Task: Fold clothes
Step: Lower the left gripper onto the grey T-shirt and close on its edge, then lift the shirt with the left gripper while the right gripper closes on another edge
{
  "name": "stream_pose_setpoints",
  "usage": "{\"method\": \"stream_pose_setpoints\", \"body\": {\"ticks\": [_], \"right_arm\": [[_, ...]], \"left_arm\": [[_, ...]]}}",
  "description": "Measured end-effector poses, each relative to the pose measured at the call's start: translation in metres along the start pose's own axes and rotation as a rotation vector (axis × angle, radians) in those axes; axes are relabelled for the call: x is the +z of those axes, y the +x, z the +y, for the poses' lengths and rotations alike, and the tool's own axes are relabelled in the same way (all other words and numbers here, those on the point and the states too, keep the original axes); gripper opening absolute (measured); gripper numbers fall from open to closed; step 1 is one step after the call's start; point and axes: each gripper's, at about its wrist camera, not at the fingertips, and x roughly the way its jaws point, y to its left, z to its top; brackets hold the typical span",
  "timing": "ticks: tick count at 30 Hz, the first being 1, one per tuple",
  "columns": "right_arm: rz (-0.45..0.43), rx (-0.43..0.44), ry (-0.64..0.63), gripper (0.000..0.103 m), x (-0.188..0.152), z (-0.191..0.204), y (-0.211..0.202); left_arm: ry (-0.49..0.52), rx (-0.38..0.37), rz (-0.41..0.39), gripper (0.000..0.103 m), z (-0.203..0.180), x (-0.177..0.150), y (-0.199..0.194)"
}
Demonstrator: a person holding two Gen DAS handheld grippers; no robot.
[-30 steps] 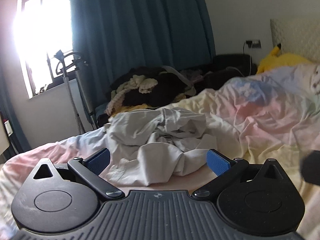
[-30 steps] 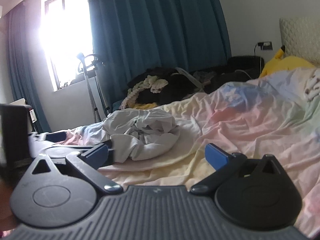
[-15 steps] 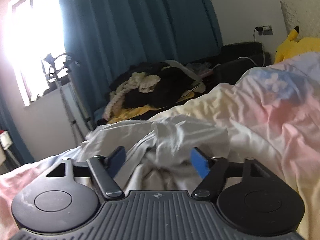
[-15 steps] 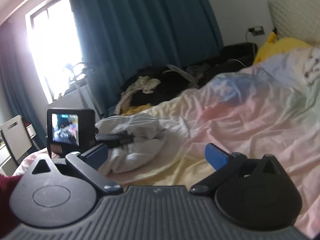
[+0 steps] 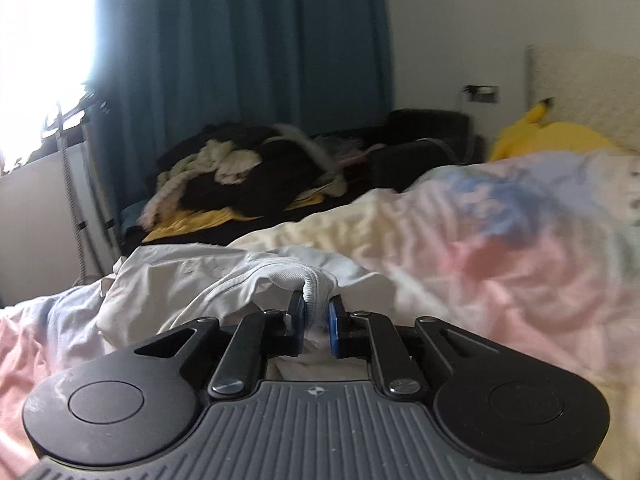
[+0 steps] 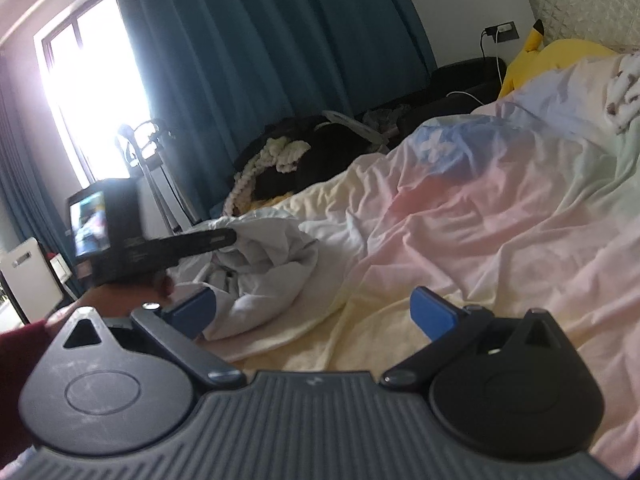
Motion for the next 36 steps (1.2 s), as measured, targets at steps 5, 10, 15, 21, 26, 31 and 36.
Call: {"method": "stream_pose_setpoints", "body": {"ticks": [5,10,15,21,26,31,36], "right_arm": [[-0.048,0.019,0.017,0.103,0.005,-0.003,-0.02],[-0.098,0.043,0.018,0.103,0.012,0.0,-0.039],[-0.12,0.064,0.01,0.103,0.015,0.005,-0.055],[-0.122,0.109,-0.005,0.103,0.008,0.013,-0.073],[-0.058,0.141,-0.026,0.103,-0.006,0.026,-0.069],[-0.01,0.145,-0.089,0.103,-0.019,0.046,-0.06],[0.016,0.145,-0.137,0.103,-0.025,0.063,-0.058]], "left_arm": [[-0.023,-0.069,-0.044,0.013,-0.001,0.003,-0.08],[-0.052,-0.112,-0.073,0.013,0.0,-0.01,-0.148],[-0.084,-0.191,-0.074,0.013,-0.009,-0.037,-0.208],[-0.074,-0.2,-0.025,0.013,-0.029,-0.084,-0.238],[-0.06,-0.151,0.025,0.014,-0.03,-0.115,-0.226],[-0.01,-0.107,0.042,0.02,-0.029,-0.121,-0.224],[-0.025,-0.097,0.057,0.049,-0.02,-0.122,-0.232]]}}
